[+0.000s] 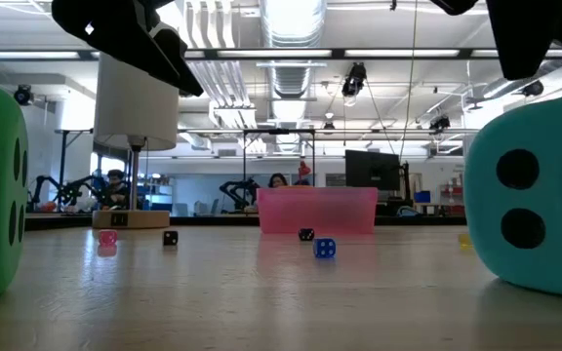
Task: Pick & Place Dice
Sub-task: Put the big blue dice into the red container
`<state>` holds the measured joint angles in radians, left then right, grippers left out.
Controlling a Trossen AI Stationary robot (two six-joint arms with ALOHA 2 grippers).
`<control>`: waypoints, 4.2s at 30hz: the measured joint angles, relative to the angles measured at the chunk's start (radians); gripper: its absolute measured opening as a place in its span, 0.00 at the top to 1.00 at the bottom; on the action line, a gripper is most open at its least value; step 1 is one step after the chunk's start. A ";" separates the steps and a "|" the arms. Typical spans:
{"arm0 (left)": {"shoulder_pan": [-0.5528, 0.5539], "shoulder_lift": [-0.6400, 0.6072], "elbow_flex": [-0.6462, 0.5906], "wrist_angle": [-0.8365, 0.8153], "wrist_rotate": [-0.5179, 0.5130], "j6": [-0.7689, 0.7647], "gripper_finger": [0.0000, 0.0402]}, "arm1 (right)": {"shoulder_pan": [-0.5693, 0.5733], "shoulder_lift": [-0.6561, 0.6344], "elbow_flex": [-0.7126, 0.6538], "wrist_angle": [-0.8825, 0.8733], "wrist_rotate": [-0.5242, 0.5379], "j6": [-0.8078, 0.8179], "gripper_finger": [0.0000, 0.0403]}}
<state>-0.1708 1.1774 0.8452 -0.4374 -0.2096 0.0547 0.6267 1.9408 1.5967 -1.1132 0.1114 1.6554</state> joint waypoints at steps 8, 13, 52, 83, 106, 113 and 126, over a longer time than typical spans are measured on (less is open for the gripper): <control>0.000 0.000 0.000 0.000 0.000 0.000 0.03 | 0.009 0.008 0.000 0.005 -0.005 0.034 0.01; 0.000 0.000 0.000 0.000 0.000 0.000 0.02 | 0.008 0.008 0.000 0.005 -0.004 0.036 0.01; 0.000 0.000 0.000 0.000 0.000 0.000 0.02 | 0.007 0.005 -0.046 0.058 -0.026 0.048 0.01; 0.000 0.000 0.000 0.000 0.000 0.000 0.03 | 0.003 -0.009 -0.012 0.055 0.052 -0.176 0.01; 0.000 0.000 0.000 0.000 0.000 0.000 0.03 | 0.019 -0.008 -0.007 0.056 0.074 -0.197 0.01; 0.000 0.000 0.000 0.000 0.000 0.000 0.02 | 0.019 -0.008 -0.035 0.072 0.070 -0.192 0.01; 0.000 0.000 0.000 0.001 0.000 0.000 0.02 | 0.019 -0.008 -0.064 0.129 0.043 -0.193 0.01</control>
<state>-0.1707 1.1774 0.8452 -0.4364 -0.2092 0.0549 0.6453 1.9331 1.5325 -0.9840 0.1547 1.4628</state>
